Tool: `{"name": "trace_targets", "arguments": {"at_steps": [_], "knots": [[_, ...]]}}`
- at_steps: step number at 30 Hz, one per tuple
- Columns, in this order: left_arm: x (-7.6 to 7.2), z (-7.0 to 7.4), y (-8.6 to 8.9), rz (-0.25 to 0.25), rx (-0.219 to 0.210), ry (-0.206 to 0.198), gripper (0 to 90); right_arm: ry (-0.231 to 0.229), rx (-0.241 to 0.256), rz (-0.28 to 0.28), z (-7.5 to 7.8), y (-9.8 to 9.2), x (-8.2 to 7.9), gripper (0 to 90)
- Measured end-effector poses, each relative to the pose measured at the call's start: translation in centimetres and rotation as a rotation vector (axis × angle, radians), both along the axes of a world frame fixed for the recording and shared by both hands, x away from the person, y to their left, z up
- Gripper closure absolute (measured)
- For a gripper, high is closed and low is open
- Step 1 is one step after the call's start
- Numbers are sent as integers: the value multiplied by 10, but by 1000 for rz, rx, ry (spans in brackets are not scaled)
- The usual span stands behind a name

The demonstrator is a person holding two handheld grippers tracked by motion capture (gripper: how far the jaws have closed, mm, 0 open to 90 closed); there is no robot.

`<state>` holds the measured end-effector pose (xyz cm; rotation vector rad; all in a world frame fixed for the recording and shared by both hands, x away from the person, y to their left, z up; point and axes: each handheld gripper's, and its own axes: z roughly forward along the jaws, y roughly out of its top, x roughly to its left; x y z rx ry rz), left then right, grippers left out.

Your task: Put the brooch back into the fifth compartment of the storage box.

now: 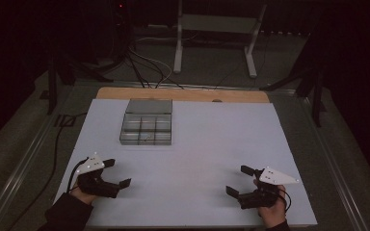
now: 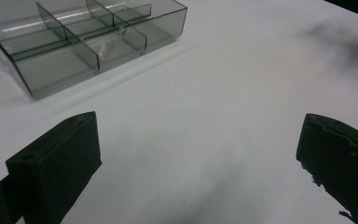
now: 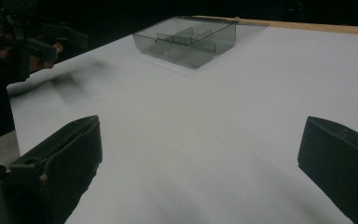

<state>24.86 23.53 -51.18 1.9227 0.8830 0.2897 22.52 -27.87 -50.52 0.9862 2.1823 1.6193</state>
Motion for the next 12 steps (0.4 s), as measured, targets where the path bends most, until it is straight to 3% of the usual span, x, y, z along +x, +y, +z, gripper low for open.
{"name": "trace_targets", "arguments": {"at_steps": [2,5,12], "knots": [[-3,-1,1,-5,8,1,13,0,-3,0,0,0,0,0],[-5,-5,1,-8,-13,20,13,0,-7,3,-1,1,0,0],[-5,-8,-1,-24,1,19,13,0,-6,6,0,1,0,0]]}}
